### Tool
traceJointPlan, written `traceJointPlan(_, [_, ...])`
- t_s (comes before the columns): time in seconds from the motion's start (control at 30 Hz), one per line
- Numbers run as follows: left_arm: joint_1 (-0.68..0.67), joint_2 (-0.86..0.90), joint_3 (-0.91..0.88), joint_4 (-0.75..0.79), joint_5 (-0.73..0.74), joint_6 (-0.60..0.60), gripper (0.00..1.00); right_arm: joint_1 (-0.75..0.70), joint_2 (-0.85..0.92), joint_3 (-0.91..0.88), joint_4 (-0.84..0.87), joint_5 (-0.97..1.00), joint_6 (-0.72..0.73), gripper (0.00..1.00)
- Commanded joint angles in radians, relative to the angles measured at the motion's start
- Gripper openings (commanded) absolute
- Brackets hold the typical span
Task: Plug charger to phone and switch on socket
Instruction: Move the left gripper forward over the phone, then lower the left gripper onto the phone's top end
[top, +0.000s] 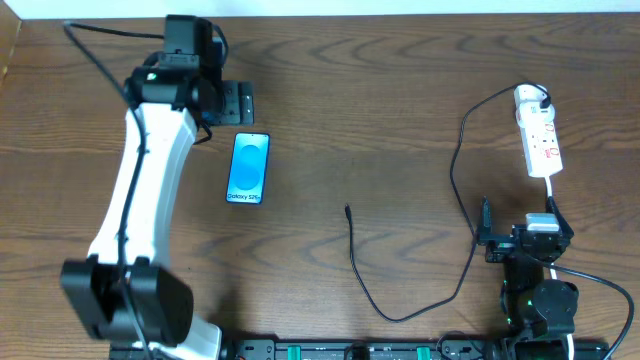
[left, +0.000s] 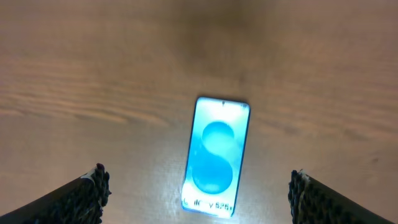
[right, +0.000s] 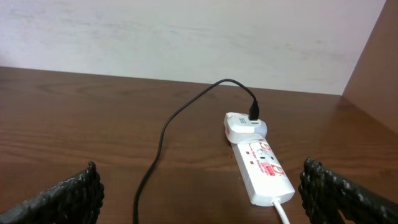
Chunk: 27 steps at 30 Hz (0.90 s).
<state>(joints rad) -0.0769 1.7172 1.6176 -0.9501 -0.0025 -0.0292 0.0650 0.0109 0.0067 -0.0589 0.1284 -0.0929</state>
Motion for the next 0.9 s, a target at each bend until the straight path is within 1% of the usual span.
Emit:
traceJointPlan(0.0, [0.002, 0.085, 0.019, -0.037, -0.005, -0.013, 0.93, 0.004, -0.006, -0.001, -0.004, 0.008, -0.013, 0.99])
traceJointPlan(0.4, [0.0, 0.258, 0.016, -0.051, 0.0, -0.014, 0.93, 0.004, -0.006, -0.001, -0.005, 0.008, -0.013, 0.99])
traceJointPlan(0.53, [0.0, 0.305, 0.016, -0.051, 0.04, -0.014, 0.93, 0.004, -0.006, -0.001, -0.004, 0.008, -0.013, 0.99])
traceJointPlan(0.87, [0.001, 0.353, 0.01, -0.051, 0.045, -0.014, 0.93, 0.004, -0.006, -0.001, -0.004, 0.008, -0.013, 0.99])
